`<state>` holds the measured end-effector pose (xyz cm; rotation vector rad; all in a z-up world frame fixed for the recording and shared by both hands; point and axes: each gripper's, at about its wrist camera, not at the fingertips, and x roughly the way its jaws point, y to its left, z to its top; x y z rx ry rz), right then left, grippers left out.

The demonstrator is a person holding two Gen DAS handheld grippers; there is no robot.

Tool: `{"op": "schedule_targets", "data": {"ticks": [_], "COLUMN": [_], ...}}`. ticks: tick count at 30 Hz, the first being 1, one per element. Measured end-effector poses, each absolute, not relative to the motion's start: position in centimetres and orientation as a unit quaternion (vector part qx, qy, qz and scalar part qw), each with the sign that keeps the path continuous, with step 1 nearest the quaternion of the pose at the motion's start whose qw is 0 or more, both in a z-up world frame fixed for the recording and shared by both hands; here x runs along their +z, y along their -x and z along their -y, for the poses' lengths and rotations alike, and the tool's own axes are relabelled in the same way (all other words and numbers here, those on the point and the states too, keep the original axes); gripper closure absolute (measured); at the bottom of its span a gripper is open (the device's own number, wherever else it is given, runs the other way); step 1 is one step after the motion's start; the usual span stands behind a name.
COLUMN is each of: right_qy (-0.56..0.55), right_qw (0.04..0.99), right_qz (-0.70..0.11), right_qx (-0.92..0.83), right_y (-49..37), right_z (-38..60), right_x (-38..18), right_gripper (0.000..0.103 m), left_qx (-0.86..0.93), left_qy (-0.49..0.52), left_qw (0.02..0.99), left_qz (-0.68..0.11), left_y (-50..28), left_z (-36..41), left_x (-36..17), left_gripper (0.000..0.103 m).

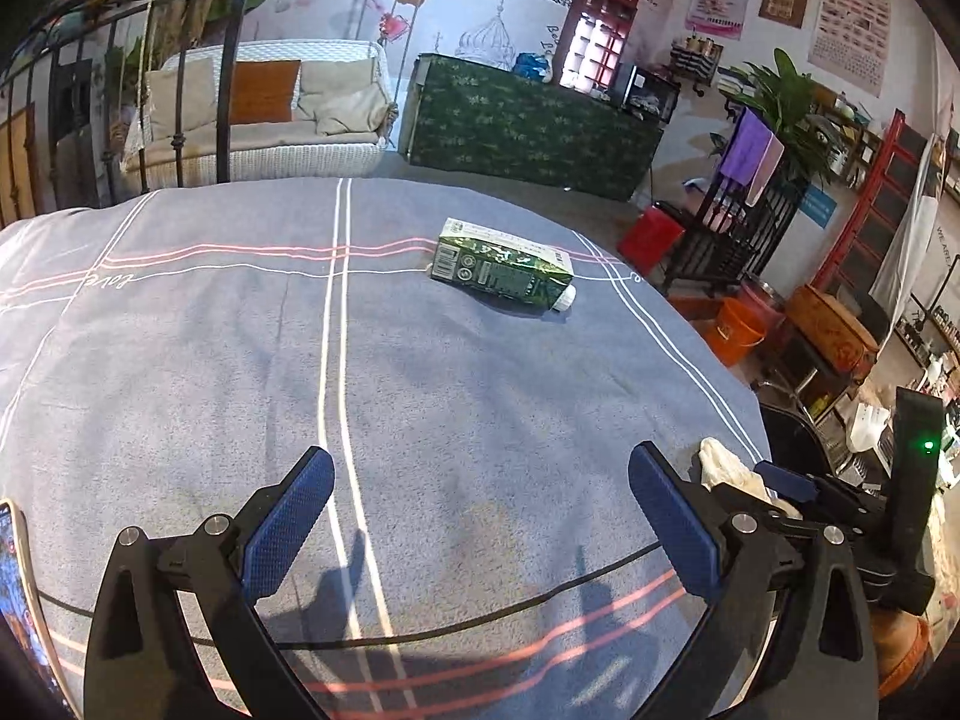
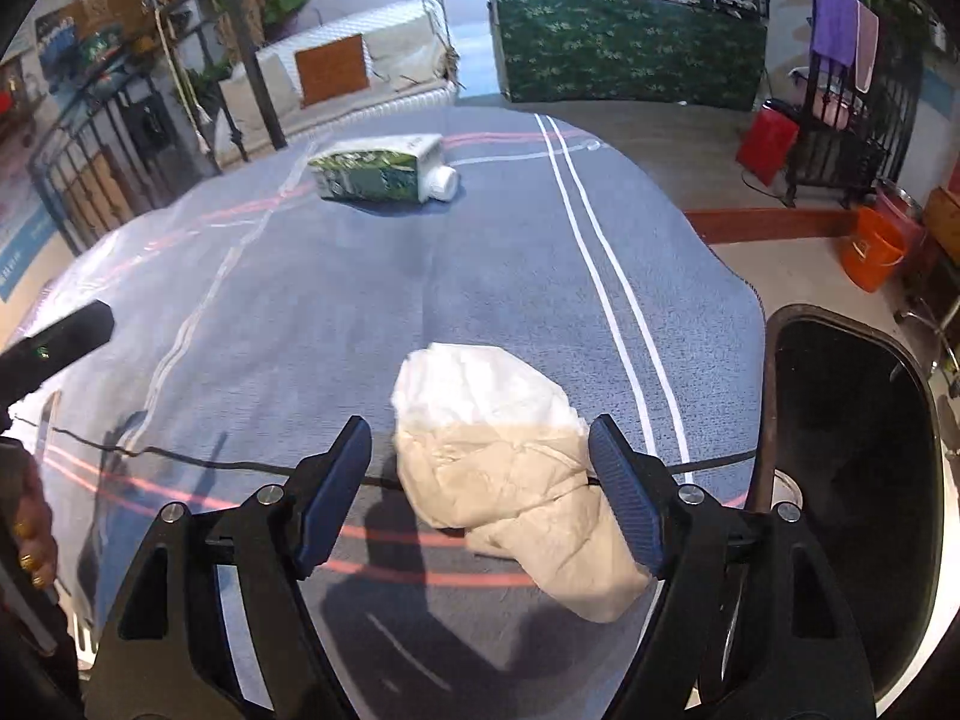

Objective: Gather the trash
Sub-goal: 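Grasp the white tissue on the bed with the right tool, then grasp the green milk carton with the left tool while the right tool holds the tissue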

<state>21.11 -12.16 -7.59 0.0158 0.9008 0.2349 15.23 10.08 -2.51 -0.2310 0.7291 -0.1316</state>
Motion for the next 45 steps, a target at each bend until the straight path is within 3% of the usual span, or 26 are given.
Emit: {"op": "schedule_targets", "data": {"ticks": [5, 9, 19, 28, 36, 42, 45], "right_qy": [-0.003, -0.019, -0.047, -0.069, -0.083, -0.109, -0.114], "right_qw": [0.897, 0.9, 0.902, 0.894, 0.886, 0.884, 0.88], "right_qz": [-0.428, -0.42, -0.411, -0.417, -0.432, -0.432, -0.438], "right_qx": [0.108, 0.112, 0.123, 0.147, 0.146, 0.144, 0.145], "right_y": [-21.2, -21.1, -20.5, -20.1, -19.9, -20.1, -20.3], "right_z": [12.7, 13.3, 14.7, 15.1, 15.6, 16.0, 16.0], "right_x": [-7.7, -7.3, -6.1, -6.2, -6.5, -6.7, -7.2], "right_gripper": [0.066, 0.079, 0.081, 0.081, 0.081, 0.081, 0.081], "left_qx": [-0.072, -0.081, -0.152, -0.2, -0.223, -0.241, -0.226], "left_qy": [0.095, 0.087, 0.035, -0.067, -0.278, -0.389, -0.389], "left_qw": [0.926, 0.923, 0.912, 0.895, 0.839, 0.766, 0.766], "left_qz": [-0.359, -0.365, -0.379, -0.392, -0.412, -0.452, -0.459], "left_y": [-16.3, -17.2, -20.5, -28.8, -35.7, -38.3, -39.0], "left_z": [-8.9, -8.2, -8.4, -8.2, -4.4, -3.0, -2.7], "left_x": [-2.4, -2.6, -1.9, -0.3, -2.6, -5.9, -6.8], "left_gripper": [0.006, 0.006, 0.006, 0.006, 0.006, 0.006, 0.009]}}
